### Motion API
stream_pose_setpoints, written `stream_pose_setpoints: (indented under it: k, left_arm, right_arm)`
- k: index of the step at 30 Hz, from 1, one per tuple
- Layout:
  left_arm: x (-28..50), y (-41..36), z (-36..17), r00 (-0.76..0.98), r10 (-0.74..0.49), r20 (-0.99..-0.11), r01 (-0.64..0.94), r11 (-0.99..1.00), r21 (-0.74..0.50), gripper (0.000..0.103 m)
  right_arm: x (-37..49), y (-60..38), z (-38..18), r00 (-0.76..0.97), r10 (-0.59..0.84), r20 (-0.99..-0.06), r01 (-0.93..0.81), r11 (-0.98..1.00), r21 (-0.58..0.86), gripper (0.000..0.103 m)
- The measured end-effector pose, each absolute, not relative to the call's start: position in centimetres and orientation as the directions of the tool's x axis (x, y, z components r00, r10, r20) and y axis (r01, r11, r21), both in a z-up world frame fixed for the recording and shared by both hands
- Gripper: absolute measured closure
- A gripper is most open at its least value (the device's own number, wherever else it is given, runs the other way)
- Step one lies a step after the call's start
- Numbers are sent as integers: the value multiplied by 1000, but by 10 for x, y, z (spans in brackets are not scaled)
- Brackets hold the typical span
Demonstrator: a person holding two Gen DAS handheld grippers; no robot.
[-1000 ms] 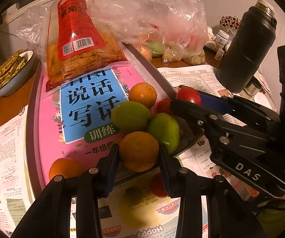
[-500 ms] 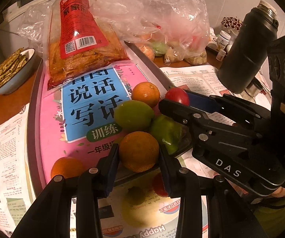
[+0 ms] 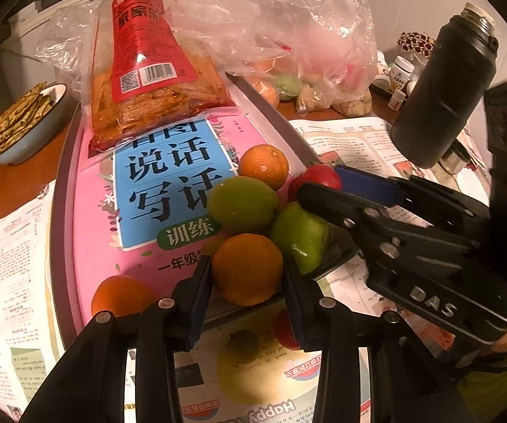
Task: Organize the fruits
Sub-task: 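Lower the brown fruit and tomato into the tray with both tools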
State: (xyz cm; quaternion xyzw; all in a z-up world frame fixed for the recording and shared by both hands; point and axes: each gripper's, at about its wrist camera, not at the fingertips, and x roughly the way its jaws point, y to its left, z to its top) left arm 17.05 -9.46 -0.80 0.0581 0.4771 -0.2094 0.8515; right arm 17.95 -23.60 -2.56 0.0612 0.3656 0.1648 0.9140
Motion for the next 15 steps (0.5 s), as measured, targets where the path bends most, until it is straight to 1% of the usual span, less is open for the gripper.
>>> stream_pose_setpoints:
  k: [1,3,15]
  left_arm:
    - [170,-95,-8,459,-300,-836,412,906,-99,63]
    - [170,-94,-8,464,-302,-833,409,907,-101,63]
    - [170,-93,-8,464,-298,-834,397,912,-104,62]
  right_arm:
    - [177,-237,-25,680,350,-645,-258,937,236,64]
    - [173,-239,-25,682,363,-635,-265,932,248,59]
    - [166,-243,-23,688,372,-623,-261,928,266,57]
